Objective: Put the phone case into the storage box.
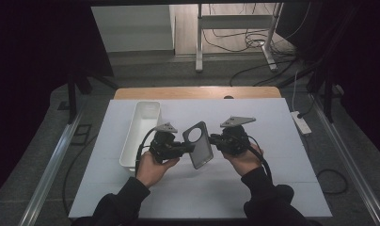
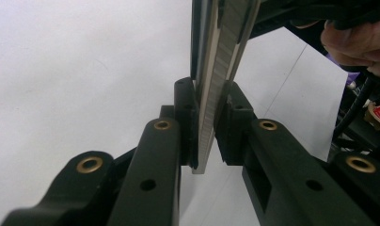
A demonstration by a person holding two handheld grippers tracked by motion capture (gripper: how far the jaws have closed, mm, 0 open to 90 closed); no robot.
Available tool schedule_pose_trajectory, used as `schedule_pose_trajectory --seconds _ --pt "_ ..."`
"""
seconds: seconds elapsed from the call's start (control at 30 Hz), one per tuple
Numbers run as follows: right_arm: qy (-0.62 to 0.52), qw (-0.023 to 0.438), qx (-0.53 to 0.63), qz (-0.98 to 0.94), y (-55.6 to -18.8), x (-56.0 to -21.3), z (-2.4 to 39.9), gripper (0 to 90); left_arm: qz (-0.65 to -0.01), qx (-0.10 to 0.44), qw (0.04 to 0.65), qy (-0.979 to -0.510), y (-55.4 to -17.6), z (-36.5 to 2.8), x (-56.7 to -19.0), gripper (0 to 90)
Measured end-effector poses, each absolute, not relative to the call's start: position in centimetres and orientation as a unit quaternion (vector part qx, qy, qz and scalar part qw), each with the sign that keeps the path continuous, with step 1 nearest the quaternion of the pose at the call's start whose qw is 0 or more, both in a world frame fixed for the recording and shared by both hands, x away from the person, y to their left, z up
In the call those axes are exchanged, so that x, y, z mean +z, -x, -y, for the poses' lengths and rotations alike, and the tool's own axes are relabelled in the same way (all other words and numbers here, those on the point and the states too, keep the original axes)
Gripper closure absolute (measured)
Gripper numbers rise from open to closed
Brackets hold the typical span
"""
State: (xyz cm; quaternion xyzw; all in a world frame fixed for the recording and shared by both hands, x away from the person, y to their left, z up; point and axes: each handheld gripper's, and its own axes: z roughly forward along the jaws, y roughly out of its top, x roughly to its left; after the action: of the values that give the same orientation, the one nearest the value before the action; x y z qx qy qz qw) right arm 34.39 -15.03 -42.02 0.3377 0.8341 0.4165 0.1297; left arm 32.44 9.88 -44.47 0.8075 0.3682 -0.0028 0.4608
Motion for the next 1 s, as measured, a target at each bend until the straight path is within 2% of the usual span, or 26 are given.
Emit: schedule_pose_trajectory --seconds 0.4,0.63,0.83,1.0 --pt "-0.328 0.119 0.420 -0.837 -34.3 -41.6 15.9 57.5 -0.357 0.009 0.456 -0.815 -32.2 -11.0 -43.9 79.7" --pt "-0.311 0.109 0.428 -0.842 -34.2 -41.4 16.1 40.9 -0.342 0.006 0.458 -0.820 -32.1 -11.5 -43.4 79.7" --pt "-0.297 0.104 0.439 -0.842 -34.1 -41.4 16.5 21.9 -0.325 -0.004 0.458 -0.827 -32.0 -11.8 -43.0 79.6" --pt "-0.290 0.094 0.446 -0.842 -34.2 -41.6 16.7 13.6 -0.314 -0.008 0.461 -0.830 -31.9 -11.8 -42.8 79.6"
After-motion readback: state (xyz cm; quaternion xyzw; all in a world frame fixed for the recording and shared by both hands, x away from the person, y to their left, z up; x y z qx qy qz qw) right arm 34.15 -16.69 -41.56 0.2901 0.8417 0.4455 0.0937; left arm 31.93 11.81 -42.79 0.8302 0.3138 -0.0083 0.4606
